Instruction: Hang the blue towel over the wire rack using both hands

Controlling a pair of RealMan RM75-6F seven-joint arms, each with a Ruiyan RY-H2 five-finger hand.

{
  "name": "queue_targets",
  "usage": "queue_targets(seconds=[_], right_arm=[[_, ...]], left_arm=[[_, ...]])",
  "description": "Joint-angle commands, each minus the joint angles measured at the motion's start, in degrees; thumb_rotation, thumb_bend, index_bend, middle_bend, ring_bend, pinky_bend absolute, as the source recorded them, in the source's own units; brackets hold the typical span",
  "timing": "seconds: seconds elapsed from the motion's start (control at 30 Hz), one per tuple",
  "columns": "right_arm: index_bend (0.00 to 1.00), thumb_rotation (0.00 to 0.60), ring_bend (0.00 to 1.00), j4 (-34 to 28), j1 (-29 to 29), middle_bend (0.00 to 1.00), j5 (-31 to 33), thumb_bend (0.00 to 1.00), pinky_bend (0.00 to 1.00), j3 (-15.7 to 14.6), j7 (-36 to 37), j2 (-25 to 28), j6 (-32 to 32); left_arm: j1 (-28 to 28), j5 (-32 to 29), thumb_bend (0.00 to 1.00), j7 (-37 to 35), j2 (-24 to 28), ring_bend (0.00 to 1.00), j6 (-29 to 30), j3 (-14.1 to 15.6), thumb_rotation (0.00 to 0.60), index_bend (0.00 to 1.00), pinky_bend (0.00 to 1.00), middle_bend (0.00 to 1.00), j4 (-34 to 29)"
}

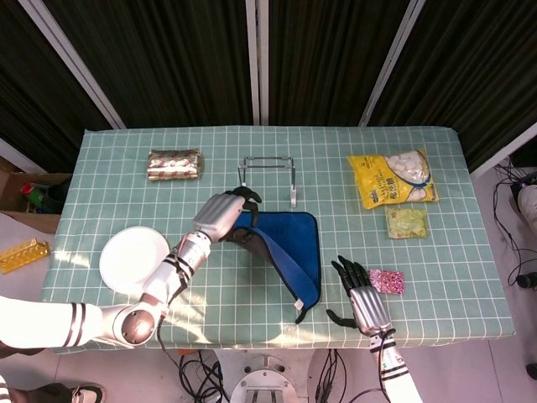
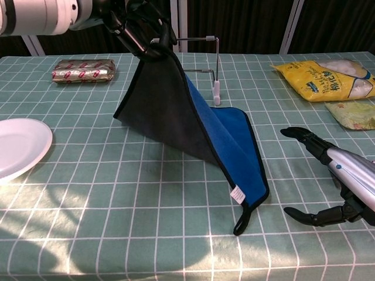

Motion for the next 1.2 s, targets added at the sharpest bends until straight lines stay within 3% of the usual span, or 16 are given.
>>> queue_targets(seconds=[0.03,0.43,0.7,1.07,1.17,1.2], right_arm=[[0.00,0.600,0.00,1.0,0.6,0.00,-0.6,0.18,0.00,0.2,-0.8,-0.2,-0.2],[0.00,0.600,0.00,8.3,2.9,0.00,-1.9,0.18,0.00,1.4,0.7,-7.1,-0.5],[0.00,0.600,0.00,15.6,2.7,0.00,-4.3,0.19,0.00,1.6,4.9,-12.3,4.4],[0.06,0.600,0.00,24.4,2.5,0.00,-5.8,0.39,0.00,2.1,12.1,-17.7,9.7],[0.12,0.600,0.00,25.1,2.3,0.00,-5.5,0.43,0.00,2.3,13.4,-18.0,10.5],[0.18,0.600,0.00,25.3,2.2,0.00,-5.4,0.46,0.00,2.4,13.8,-18.1,10.8]], left_arm=[[-0.5,-0.5,0.42,-0.3,0.1,0.13,-0.1,0.1,0.600,0.72,0.23,0.25,0.1],[-1.7,-1.9,0.42,-0.6,0.4,0.13,1.1,0.6,0.600,0.72,0.23,0.25,-0.3],[-2.0,-2.3,0.42,-1.6,1.2,0.13,1.1,0.9,0.600,0.72,0.23,0.25,-0.8],[-2.0,-2.2,0.43,-2.8,1.9,0.13,0.6,1.5,0.600,0.72,0.23,0.25,-0.9],[-2.0,-2.1,0.43,-3.3,2.0,0.13,0.5,1.6,0.600,0.72,0.23,0.25,-0.8],[-2.0,-2.1,0.43,-3.4,2.1,0.13,0.5,1.7,0.600,0.72,0.23,0.25,-0.7]])
